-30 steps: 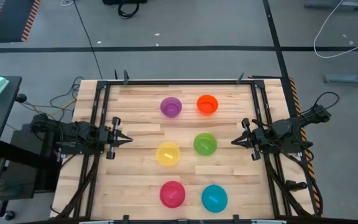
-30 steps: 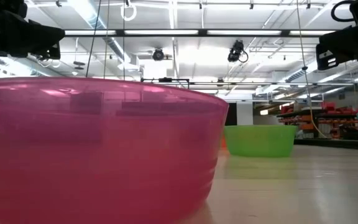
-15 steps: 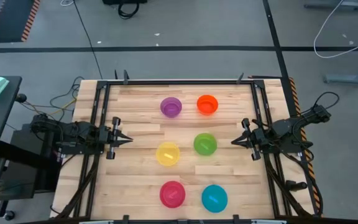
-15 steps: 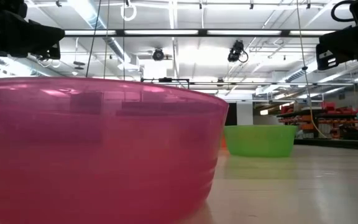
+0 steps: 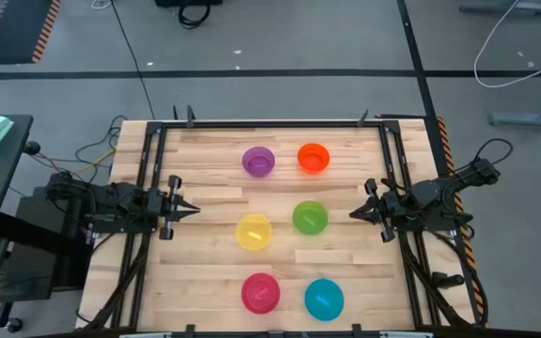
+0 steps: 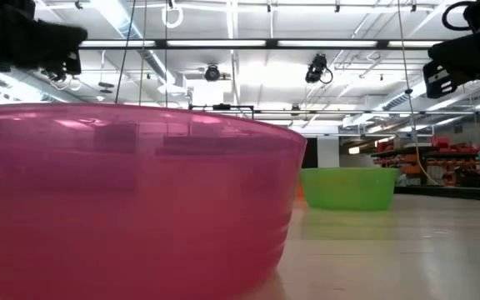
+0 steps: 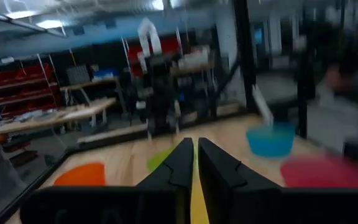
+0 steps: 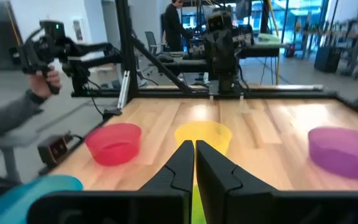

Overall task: Nest bowls inside each other
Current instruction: Stack the orange bowl on top of the green bowl

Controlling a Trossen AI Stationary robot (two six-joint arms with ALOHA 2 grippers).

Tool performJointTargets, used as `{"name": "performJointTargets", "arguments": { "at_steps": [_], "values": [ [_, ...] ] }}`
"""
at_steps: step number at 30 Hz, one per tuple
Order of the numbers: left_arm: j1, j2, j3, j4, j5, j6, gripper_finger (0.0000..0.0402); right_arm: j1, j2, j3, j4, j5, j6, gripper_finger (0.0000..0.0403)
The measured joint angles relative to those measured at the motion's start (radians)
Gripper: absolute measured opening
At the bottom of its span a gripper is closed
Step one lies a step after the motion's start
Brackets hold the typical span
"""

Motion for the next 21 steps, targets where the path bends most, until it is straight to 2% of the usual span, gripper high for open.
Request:
{"name": "performJointTargets", "arguments": {
  "at_steps": [3,6,8,13,16,21],
  "values": [
    [0.000,0.000,0.000,0.118,0.000,-0.103,0.0028,0.000,0.000,0.000,0.053,0.000,0.006,0.0023],
    [0.000,0.000,0.000,0.210,0.000,-0.122,0.0024,0.000,0.000,0.000,0.118,0.007,0.035,0.0023],
    [0.000,0.000,0.000,0.237,0.000,-0.155,0.0024,0.000,0.000,0.002,0.161,0.055,0.070,0.0023],
    [0.001,-0.001,0.000,0.289,-0.001,-0.056,0.0030,0.000,0.000,0.051,0.146,0.243,0.162,0.0023],
    [0.001,0.000,0.000,0.286,-0.002,0.010,0.0030,0.000,0.008,0.099,0.095,0.247,0.153,0.0023],
    [0.001,0.006,0.000,0.283,-0.009,-0.001,0.0022,-0.001,0.059,0.207,-0.025,0.294,0.186,0.0023]
  ]
}}
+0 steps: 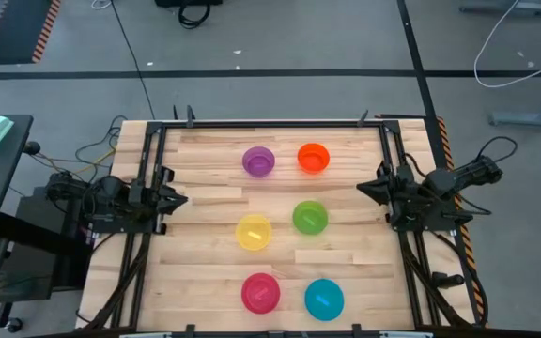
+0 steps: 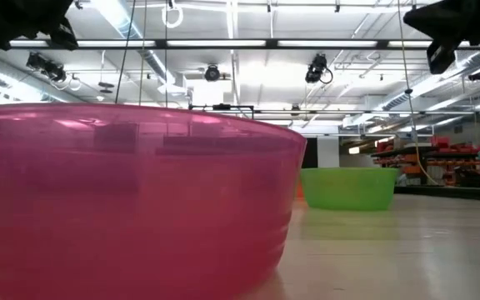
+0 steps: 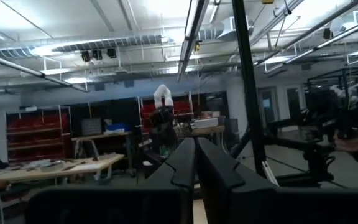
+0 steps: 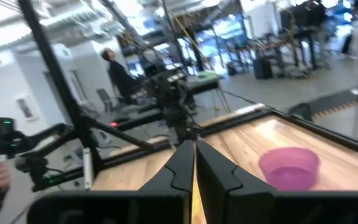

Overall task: Nest bowls inside each other
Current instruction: Stack the orange bowl on top of the green bowl

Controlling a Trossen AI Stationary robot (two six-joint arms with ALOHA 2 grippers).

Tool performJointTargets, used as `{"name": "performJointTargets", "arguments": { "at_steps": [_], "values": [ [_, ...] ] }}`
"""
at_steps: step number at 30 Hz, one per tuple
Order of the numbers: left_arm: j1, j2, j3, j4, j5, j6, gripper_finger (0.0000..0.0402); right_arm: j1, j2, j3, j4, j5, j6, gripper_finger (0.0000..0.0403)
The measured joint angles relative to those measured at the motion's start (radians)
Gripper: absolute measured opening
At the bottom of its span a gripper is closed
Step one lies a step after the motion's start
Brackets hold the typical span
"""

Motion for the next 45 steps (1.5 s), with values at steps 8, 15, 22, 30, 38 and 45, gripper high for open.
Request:
{"name": "performJointTargets", "arguments": {
  "at_steps": [8,15,22,30,38,45],
  "values": [
    [0.000,0.129,0.000,-0.005,-0.152,-0.147,0.0052,-0.067,0.185,0.186,-0.120,0.054,0.013,0.0061],
    [0.000,0.271,0.000,0.005,-0.183,-0.150,0.0113,-0.167,0.426,0.344,-0.200,0.054,0.029,0.0117],
    [0.000,0.369,0.000,0.092,-0.183,-0.147,0.0148,-0.315,0.670,0.554,-0.469,-0.005,0.225,0.0135],
    [0.000,0.436,0.000,0.107,-0.183,-0.150,0.0150,-0.471,0.930,0.806,-0.740,-0.136,0.291,0.0128],
    [0.000,0.481,0.000,0.110,-0.183,-0.168,0.0137,-0.599,1.122,0.998,-0.887,-0.301,0.309,0.0128],
    [0.000,0.486,0.000,0.109,-0.183,-0.167,0.0140,-0.676,1.212,1.029,-1.083,-0.306,0.355,0.0127]
  ]
}}
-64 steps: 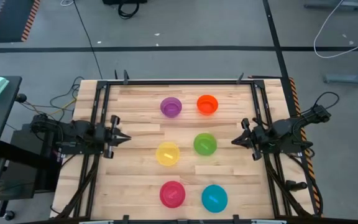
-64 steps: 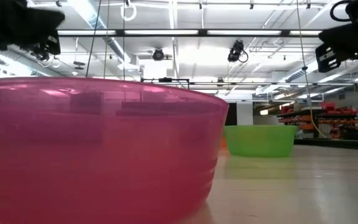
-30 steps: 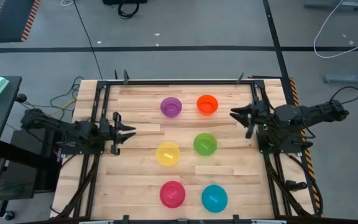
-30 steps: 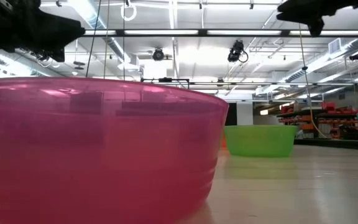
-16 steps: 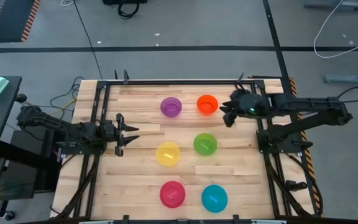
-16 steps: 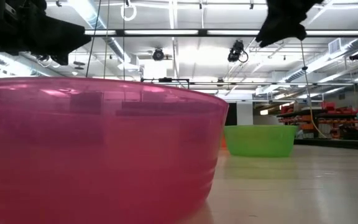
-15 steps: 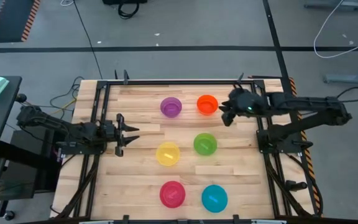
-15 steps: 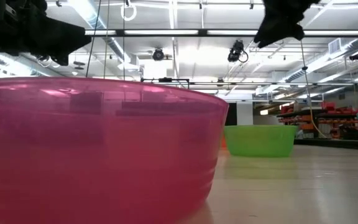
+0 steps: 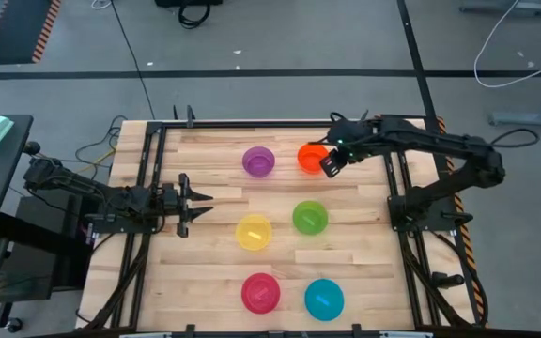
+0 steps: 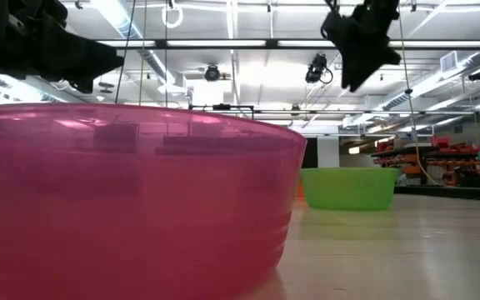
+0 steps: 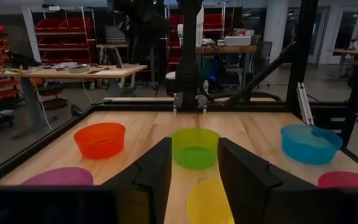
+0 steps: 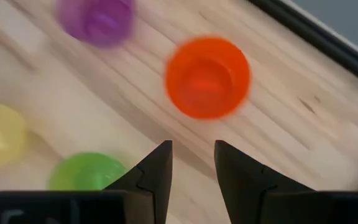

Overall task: Nest bowls inside each other
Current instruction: Stack the orange bowl on top of the green bowl

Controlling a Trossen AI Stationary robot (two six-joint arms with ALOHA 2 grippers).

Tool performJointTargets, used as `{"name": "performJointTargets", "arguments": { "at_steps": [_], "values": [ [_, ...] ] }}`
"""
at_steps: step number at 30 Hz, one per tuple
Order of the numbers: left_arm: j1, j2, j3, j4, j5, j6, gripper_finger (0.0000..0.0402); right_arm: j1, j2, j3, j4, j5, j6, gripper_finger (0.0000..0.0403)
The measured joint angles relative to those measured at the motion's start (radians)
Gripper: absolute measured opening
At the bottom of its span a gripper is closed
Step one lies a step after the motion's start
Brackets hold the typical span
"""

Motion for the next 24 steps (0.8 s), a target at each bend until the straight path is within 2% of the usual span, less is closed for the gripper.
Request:
{"name": "performJointTargets", "arguments": {
  "at_steps": [11,19,24],
  "values": [
    [0.000,0.000,0.000,-0.001,0.000,-0.008,0.0140,-0.021,0.058,0.000,-0.066,-0.001,0.043,0.0127],
    [0.000,0.000,0.000,-0.001,0.000,-0.014,0.0134,-0.021,0.147,0.000,-0.106,-0.001,0.044,0.0127],
    [0.000,0.000,0.000,-0.001,0.000,-0.016,0.0141,-0.068,0.224,0.000,-0.088,-0.008,0.003,0.0127]
  ]
}}
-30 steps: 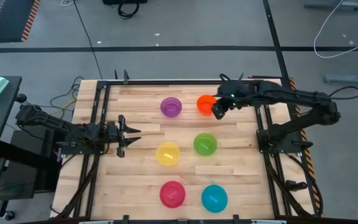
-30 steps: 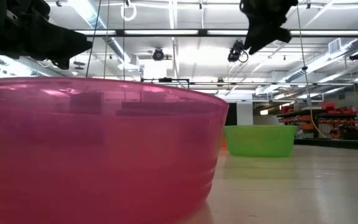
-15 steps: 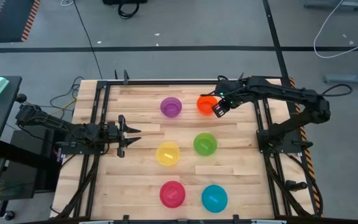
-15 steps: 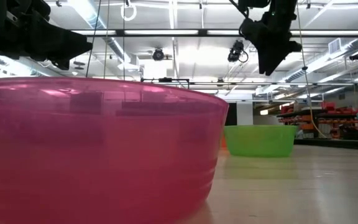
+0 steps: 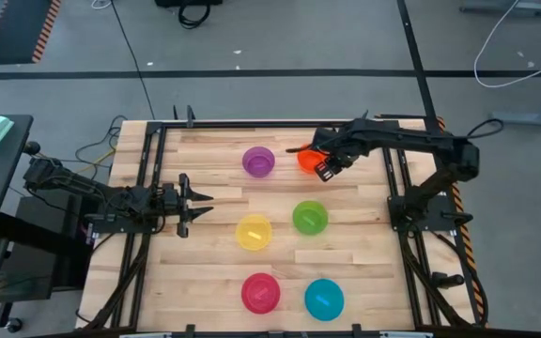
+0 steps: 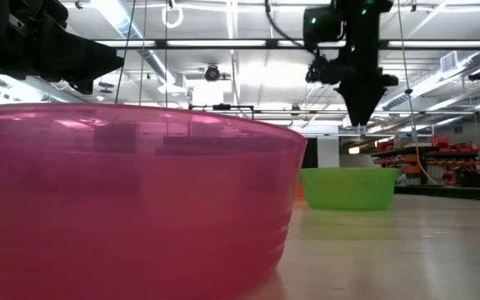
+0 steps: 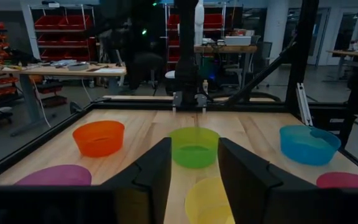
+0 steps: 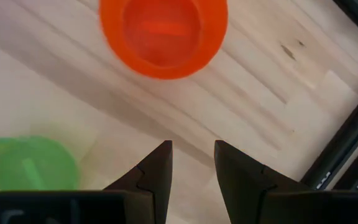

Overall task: Nest bowls inside each other
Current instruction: Stack the orange bowl on top of the green bowl

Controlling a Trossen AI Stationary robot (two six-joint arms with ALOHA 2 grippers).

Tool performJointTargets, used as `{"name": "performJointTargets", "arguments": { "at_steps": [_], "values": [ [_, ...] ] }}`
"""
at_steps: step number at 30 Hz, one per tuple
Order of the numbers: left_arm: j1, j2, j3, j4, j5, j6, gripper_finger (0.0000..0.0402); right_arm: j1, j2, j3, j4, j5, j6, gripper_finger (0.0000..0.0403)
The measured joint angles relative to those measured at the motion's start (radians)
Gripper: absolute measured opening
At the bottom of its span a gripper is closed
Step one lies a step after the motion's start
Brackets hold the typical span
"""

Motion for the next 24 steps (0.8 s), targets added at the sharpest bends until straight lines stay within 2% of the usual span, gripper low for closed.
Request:
{"name": "performJointTargets", "arguments": {
  "at_steps": [10,17,24],
  "values": [
    [0.000,0.000,0.000,-0.002,0.000,-0.001,0.0140,-0.144,0.139,0.000,0.175,-0.051,-0.123,0.0127],
    [0.000,0.000,0.000,-0.006,0.000,-0.001,0.0137,-0.240,0.214,0.000,0.220,-0.064,-0.161,0.0125],
    [0.000,0.000,0.000,-0.007,0.000,0.000,0.0147,-0.287,0.269,0.000,0.290,-0.097,-0.183,0.0125]
  ]
}}
